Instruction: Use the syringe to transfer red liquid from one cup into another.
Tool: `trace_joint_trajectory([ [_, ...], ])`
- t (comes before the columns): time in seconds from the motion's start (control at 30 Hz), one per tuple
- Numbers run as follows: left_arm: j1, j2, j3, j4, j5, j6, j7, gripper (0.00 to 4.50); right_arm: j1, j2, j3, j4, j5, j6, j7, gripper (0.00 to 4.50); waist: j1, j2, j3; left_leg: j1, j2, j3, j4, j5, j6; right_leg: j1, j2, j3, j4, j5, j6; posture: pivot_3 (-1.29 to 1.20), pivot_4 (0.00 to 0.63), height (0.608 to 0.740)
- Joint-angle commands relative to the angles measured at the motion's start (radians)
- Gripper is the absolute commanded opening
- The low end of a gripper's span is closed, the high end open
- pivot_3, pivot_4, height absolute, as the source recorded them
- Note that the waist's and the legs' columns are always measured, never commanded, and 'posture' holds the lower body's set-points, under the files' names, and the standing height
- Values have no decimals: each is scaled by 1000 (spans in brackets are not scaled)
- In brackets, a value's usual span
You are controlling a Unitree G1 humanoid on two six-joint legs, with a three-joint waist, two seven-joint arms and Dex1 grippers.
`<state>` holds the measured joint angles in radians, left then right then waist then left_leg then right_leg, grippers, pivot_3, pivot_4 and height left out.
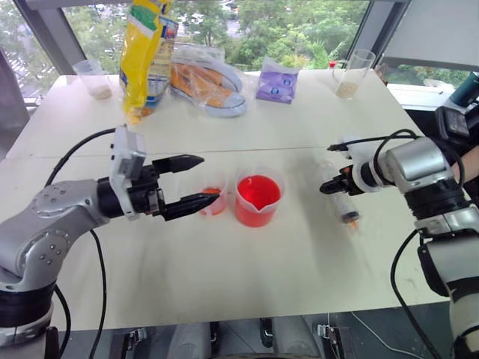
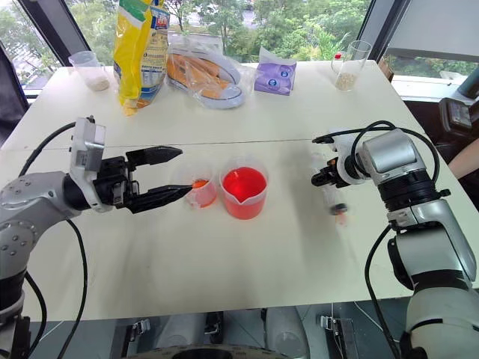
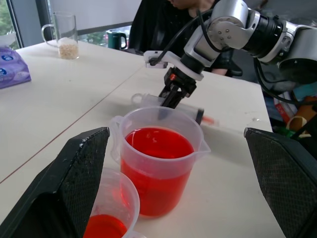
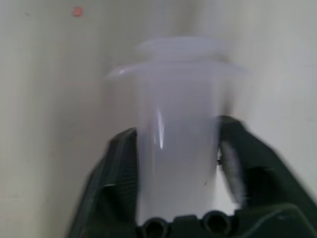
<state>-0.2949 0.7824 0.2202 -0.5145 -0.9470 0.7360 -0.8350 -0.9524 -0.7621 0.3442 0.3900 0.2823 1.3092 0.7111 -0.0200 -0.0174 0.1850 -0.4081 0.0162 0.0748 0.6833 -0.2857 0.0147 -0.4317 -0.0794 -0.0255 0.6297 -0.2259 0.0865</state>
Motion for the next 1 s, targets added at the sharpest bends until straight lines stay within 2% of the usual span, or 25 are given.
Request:
trace_joint_trajectory([
  [0.03, -7, 5, 28, -27, -9, -17, 7, 4500, 10, 11, 31, -32, -10, -7, 39, 1388, 0, 0, 0, 0, 0, 0, 0, 0, 0, 0, 0, 0, 0, 0, 0, 0, 150, 740],
  [0.23, -26, 12, 20, -13, 0, -23, -1, 4500, 10, -8, -43, -123, -16, -8, 27, 1388, 2, 0, 0, 0, 0, 0, 0, 0, 0, 0, 0, 0, 0, 0, 0, 0, 150, 740],
  [0.3, -35, 16, 21, -4, 1, -22, -6, 4500, 10, -20, -96, -189, -3, -23, 24, 1388, 4, 1, 0, -1, 0, 0, 0, 0, 0, -1, 0, 0, 0, 0, 0, 0, 150, 740],
  [0.37, -54, 20, 13, 10, 7, -23, -15, 4500, 9, -19, -206, -293, 32, -82, 23, 1388, 7, 1, 1, -1, 0, 0, 0, 0, 0, -1, 0, 0, 0, 0, 0, 0, 150, 740],
  [0.5, -114, 27, -4, 53, 14, -21, -40, 4500, -10, 45, -443, -461, 160, -138, 19, 1388, 8, 1, 1, -2, 0, 0, 0, 0, 0, -2, 0, -1, 0, 0, 1, 0, 150, 740],
  [0.6, -162, 28, -17, 91, 20, -18, -65, 4500, -8, 114, -541, -544, 241, -213, 20, 1388, 8, 1, 1, -2, 0, -1, 0, 0, 0, -1, 0, -1, 0, 0, 1, 0, 150, 740],
  [0.7, -223, 29, -44, 136, 43, -21, -97, 4500, 0, 234, -630, -637, 356, -269, -5, 1388, 7, 1, 1, -1, 0, -1, 0, 0, 0, -1, 0, -1, 0, 0, 1, 0, 150, 740],
  [0.87, -313, 22, -69, 205, 56, -13, -139, 4500, 83, 391, -639, -720, 446, -379, -44, 1388, 8, 1, 1, -1, 0, -1, 0, 0, 0, -1, 0, -1, 1, 0, 1, 0, 150, 740],
  [1.0, -380, 11, -85, 248, 61, -3, -149, 4500, 193, 462, -580, -744, 437, -495, -40, 1388, 8, 1, 1, -2, -1, -1, 0, 0, 0, 0, -1, -1, 1, 1, 2, 0, 150, 740],
])
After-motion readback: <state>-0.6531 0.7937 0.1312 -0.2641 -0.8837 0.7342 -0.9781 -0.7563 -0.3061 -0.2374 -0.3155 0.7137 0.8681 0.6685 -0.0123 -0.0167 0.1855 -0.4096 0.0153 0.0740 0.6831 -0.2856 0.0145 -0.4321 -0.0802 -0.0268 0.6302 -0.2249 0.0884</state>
